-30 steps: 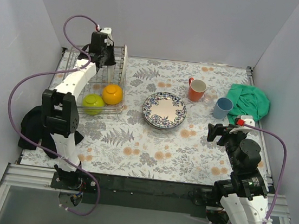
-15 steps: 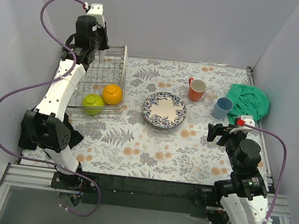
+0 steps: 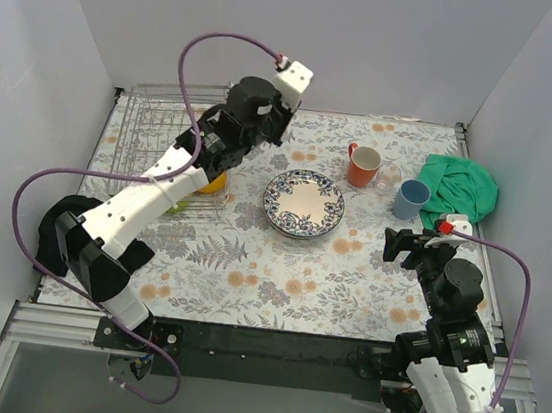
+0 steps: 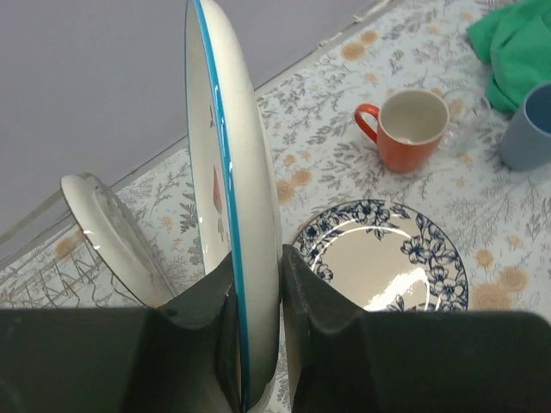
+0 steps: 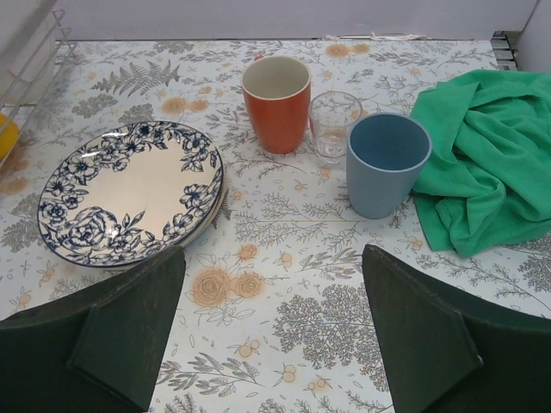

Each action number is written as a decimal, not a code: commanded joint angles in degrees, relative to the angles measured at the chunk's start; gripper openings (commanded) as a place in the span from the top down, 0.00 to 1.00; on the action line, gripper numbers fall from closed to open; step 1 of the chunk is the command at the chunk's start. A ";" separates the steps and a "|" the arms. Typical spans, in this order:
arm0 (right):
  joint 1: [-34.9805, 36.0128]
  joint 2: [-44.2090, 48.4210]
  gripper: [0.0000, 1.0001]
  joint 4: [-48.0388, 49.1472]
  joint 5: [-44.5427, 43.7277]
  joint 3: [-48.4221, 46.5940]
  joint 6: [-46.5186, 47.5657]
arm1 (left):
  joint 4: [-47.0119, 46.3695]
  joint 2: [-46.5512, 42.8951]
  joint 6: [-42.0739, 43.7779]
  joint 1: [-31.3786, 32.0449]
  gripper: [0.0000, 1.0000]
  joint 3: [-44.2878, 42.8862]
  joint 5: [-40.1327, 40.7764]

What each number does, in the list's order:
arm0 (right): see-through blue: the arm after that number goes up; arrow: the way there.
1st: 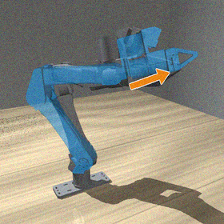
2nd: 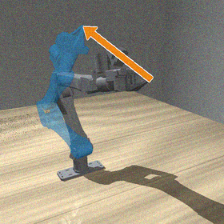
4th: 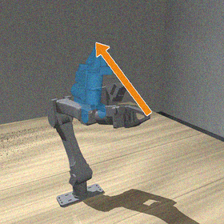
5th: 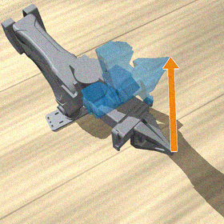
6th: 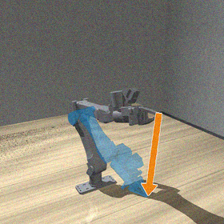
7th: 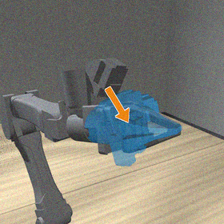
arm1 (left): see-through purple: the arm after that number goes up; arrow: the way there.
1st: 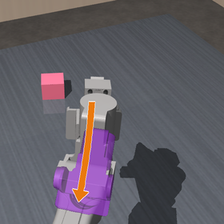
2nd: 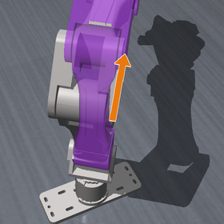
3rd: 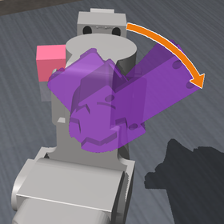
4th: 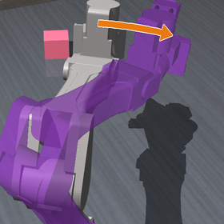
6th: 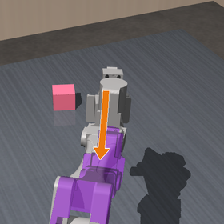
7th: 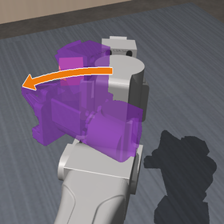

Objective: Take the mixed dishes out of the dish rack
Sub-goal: Place the plate at the center of the board.

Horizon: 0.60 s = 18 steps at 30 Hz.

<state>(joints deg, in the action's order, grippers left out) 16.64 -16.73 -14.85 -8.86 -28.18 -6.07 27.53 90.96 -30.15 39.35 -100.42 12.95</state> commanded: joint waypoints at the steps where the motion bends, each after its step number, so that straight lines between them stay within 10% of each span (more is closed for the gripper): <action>1: 0.23 1.00 0.09 2.99 -0.54 0.50 -0.35 | -5.55 -4.30 8.70 6.86 1.00 2.50 8.49; 18: 0.23 2.84 0.09 2.90 -2.74 1.03 -1.32 | -10.83 3.43 16.79 23.93 1.00 19.03 17.28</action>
<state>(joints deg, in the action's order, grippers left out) 16.64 -14.79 -14.87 -10.35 -27.27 -6.55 23.18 95.02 -16.38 62.50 -81.82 24.03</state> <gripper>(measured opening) 0.916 0.171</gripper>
